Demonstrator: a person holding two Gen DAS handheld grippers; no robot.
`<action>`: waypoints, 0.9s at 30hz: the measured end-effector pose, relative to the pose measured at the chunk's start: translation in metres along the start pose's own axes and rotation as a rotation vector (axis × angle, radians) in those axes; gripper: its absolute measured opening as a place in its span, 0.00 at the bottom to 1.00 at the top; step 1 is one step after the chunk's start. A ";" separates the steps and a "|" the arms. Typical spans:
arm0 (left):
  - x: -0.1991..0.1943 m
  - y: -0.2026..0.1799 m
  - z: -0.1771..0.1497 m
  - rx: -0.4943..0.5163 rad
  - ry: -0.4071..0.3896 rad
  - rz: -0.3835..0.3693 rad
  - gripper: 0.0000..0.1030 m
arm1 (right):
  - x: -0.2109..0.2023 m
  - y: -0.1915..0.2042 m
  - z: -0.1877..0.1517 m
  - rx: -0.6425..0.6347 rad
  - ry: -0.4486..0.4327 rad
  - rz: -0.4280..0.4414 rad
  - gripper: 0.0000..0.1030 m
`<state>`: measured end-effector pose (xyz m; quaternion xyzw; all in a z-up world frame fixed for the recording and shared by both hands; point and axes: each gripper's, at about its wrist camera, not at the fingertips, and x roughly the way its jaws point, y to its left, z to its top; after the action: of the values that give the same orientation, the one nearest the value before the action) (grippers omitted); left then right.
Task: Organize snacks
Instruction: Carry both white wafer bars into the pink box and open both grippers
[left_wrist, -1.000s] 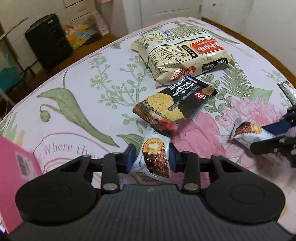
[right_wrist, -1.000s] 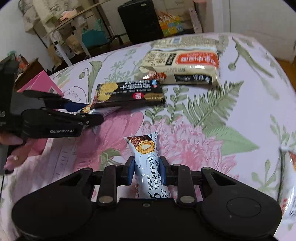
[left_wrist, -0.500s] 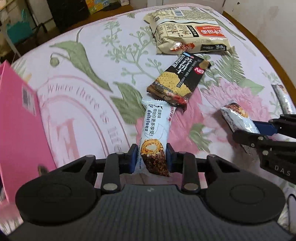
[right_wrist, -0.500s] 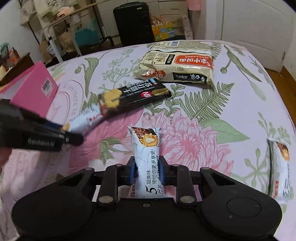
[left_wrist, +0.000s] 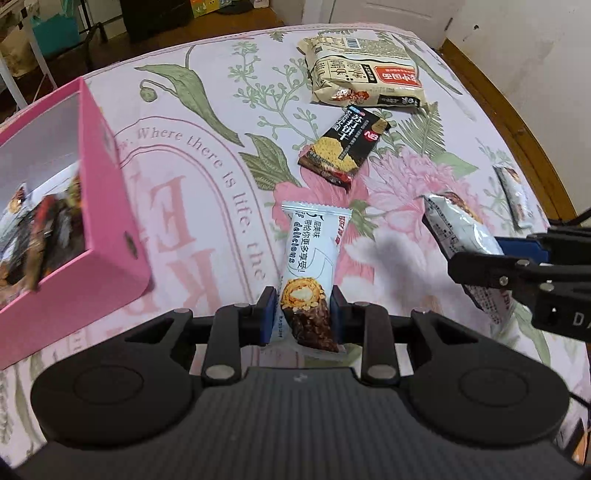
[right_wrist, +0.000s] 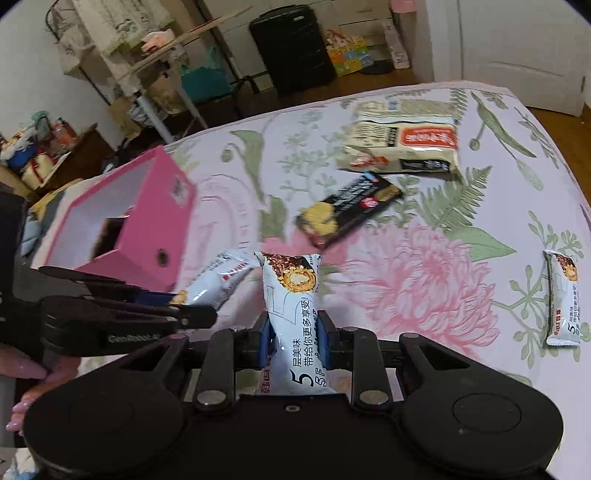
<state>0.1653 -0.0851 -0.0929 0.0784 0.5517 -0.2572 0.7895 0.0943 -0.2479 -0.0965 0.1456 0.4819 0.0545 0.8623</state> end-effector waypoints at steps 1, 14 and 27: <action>-0.005 0.001 -0.002 0.002 0.003 0.003 0.27 | -0.004 0.006 0.001 -0.009 0.009 0.001 0.29; -0.087 0.041 -0.033 -0.011 -0.042 0.035 0.27 | -0.027 0.084 0.012 -0.158 0.130 0.069 0.29; -0.124 0.132 -0.028 -0.187 -0.147 0.182 0.27 | 0.022 0.171 0.066 -0.323 0.074 0.210 0.29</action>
<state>0.1752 0.0788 -0.0119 0.0353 0.5046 -0.1371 0.8516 0.1699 -0.0929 -0.0292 0.0529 0.4803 0.2259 0.8459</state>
